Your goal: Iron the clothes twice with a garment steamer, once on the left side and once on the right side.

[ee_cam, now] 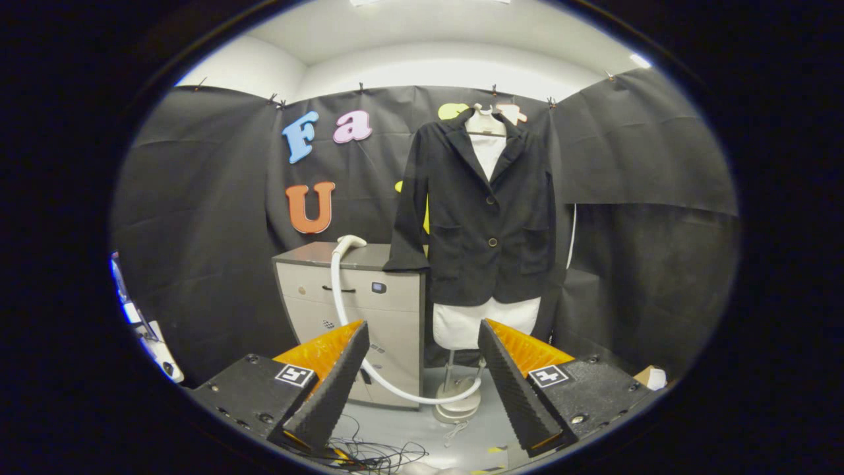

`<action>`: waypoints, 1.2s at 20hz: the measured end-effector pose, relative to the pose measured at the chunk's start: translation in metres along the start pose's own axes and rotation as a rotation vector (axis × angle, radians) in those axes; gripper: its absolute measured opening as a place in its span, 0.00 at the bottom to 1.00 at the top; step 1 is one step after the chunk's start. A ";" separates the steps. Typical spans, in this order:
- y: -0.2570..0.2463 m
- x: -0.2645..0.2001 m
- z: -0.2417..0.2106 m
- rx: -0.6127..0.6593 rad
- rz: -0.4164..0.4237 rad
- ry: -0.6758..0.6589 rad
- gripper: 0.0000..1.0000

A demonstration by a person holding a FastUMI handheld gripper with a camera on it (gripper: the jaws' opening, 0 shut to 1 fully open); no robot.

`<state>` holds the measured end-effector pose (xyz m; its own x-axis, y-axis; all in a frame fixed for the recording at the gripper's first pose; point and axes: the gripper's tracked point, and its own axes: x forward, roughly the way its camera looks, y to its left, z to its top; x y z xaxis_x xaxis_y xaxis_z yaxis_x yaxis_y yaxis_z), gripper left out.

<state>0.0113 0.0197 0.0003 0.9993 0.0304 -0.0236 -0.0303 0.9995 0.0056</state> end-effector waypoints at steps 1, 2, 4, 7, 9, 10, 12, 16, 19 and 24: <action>0.001 0.001 0.003 0.001 0.001 -0.004 1.00; 0.002 0.003 0.006 0.003 0.003 -0.002 1.00; 0.004 0.010 0.009 0.003 0.005 0.001 1.00; 0.007 0.026 0.029 0.000 0.006 -0.021 1.00; 0.015 0.045 0.043 0.009 0.015 -0.024 1.00; 0.020 0.057 0.050 0.012 0.026 -0.019 1.00; 0.035 0.087 0.068 0.024 0.052 -0.023 1.00; 0.075 0.168 0.104 0.023 0.107 -0.001 1.00; 0.110 0.234 0.122 0.037 0.150 0.041 1.00; 0.174 0.333 0.140 0.027 0.205 0.126 1.00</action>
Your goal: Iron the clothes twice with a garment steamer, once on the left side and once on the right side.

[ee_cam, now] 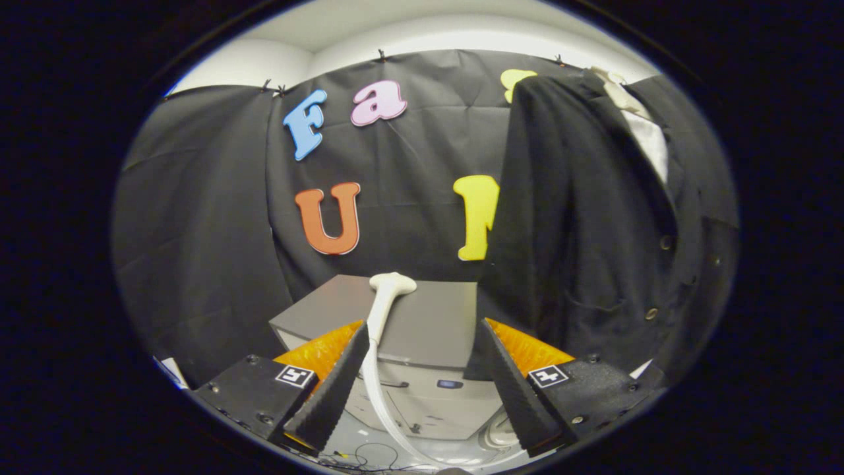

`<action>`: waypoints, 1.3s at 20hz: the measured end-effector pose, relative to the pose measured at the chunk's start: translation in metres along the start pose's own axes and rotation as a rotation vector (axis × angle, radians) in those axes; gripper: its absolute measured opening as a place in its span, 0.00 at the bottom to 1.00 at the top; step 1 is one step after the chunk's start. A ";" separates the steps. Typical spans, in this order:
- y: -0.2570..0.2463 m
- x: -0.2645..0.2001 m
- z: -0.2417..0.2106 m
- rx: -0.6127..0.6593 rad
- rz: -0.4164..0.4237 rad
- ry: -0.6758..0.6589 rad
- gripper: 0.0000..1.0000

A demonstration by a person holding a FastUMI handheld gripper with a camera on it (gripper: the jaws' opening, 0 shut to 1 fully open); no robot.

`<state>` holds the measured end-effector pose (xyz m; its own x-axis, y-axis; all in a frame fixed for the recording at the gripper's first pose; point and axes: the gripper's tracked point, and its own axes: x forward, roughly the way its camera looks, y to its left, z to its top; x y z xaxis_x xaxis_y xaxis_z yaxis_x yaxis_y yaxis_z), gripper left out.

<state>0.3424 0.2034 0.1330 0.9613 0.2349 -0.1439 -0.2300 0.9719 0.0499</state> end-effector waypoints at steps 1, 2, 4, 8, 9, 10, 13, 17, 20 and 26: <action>0.007 0.020 0.001 -0.002 0.005 0.019 1.00; 0.011 0.039 -0.001 -0.006 0.007 0.048 1.00; 0.028 0.078 -0.005 -0.012 0.020 0.095 1.00; 0.054 0.152 -0.030 -0.042 0.010 0.217 1.00; 0.061 0.166 -0.041 -0.049 0.011 0.252 1.00; 0.066 0.179 -0.051 -0.056 0.013 0.288 0.99; 0.073 0.200 -0.068 -0.063 -0.001 0.351 0.98; 0.071 0.208 -0.074 -0.072 -0.019 0.371 0.80; 0.071 0.214 -0.076 -0.054 -0.034 0.383 0.60; 0.070 0.212 -0.071 0.012 -0.015 0.387 0.34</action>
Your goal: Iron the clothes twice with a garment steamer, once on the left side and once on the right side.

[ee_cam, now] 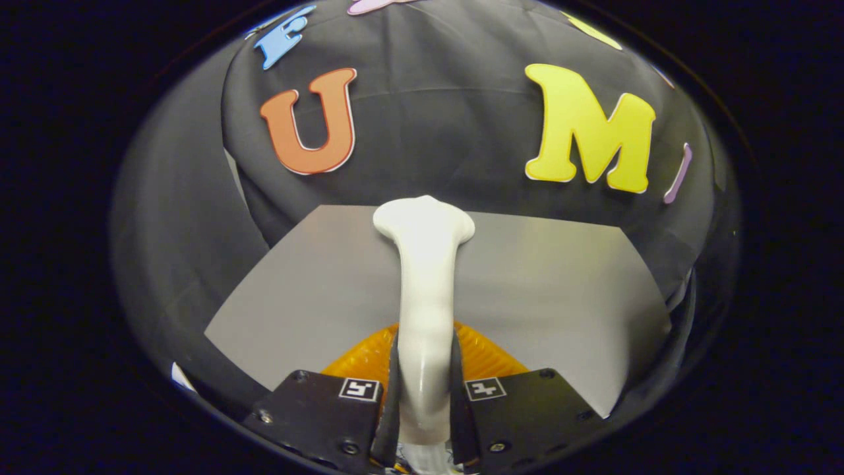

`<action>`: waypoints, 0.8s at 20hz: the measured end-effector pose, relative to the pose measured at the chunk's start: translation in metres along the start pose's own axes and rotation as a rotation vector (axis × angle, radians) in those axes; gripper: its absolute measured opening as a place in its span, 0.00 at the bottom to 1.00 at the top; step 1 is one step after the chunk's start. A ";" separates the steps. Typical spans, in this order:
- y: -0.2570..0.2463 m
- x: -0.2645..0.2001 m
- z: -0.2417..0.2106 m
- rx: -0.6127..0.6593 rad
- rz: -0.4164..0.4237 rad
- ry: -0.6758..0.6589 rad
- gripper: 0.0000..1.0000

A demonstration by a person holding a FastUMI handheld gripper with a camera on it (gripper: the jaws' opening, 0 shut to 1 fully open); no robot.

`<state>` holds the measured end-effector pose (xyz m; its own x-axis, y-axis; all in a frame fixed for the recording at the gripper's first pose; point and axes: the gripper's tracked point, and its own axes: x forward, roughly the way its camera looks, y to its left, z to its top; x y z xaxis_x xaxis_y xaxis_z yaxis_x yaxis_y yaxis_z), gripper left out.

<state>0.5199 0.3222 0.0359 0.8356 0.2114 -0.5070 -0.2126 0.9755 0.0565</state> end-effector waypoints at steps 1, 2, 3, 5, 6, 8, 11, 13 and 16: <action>0.002 -0.003 0.002 0.000 0.011 -0.014 0.33; 0.003 -0.007 0.006 -0.004 0.010 -0.030 0.33; 0.003 -0.013 0.010 -0.004 0.012 -0.053 0.33; 0.006 -0.037 0.016 -0.013 0.036 -0.104 0.32; 0.008 -0.051 0.021 -0.014 0.052 -0.127 0.32; 0.011 -0.086 0.025 -0.019 0.081 -0.183 0.32; 0.009 -0.140 0.029 -0.027 0.126 -0.282 0.32; 0.006 -0.180 0.025 -0.036 0.152 -0.340 0.32; -0.008 -0.232 0.004 -0.029 0.184 -0.383 0.32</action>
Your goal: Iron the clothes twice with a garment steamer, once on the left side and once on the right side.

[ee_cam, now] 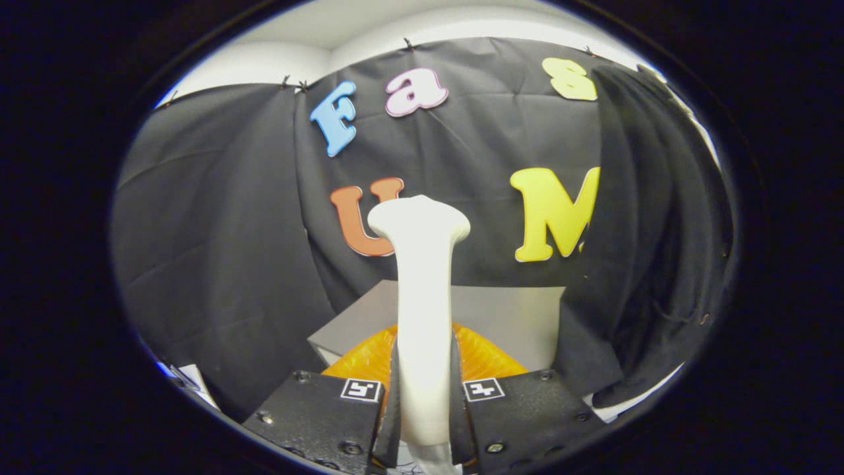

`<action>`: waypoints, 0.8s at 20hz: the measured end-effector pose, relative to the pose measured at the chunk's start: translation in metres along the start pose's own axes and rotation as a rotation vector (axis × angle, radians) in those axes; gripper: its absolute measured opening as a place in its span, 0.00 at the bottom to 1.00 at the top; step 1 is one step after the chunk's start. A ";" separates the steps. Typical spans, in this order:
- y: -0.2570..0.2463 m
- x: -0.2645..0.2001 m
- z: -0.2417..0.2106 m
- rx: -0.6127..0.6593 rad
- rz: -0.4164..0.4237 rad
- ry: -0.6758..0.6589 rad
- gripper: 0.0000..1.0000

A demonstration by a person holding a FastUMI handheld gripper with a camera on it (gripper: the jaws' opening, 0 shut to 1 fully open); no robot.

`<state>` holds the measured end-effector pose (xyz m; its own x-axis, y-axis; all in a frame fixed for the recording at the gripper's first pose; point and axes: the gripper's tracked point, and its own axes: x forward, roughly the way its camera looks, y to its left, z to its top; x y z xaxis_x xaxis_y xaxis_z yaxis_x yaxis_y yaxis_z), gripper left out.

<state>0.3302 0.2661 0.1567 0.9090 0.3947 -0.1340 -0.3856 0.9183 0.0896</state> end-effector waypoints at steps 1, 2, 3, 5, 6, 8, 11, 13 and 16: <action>-0.003 -0.022 -0.003 0.000 0.002 -0.011 0.32; -0.007 -0.043 -0.007 0.002 0.000 -0.019 0.32; -0.011 -0.063 -0.010 0.007 -0.005 -0.030 0.32; -0.023 -0.105 -0.021 0.012 -0.025 -0.042 0.32; -0.031 -0.126 -0.028 0.020 -0.034 -0.045 0.32; -0.047 -0.161 -0.040 0.042 -0.057 -0.051 0.32; -0.079 -0.205 -0.053 0.083 -0.111 -0.064 0.32; -0.105 -0.232 -0.066 0.102 -0.150 -0.067 0.32; -0.152 -0.261 -0.063 0.134 -0.218 -0.080 0.32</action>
<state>0.1414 0.0253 0.1156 0.9800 0.1795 -0.0864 -0.1598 0.9672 0.1975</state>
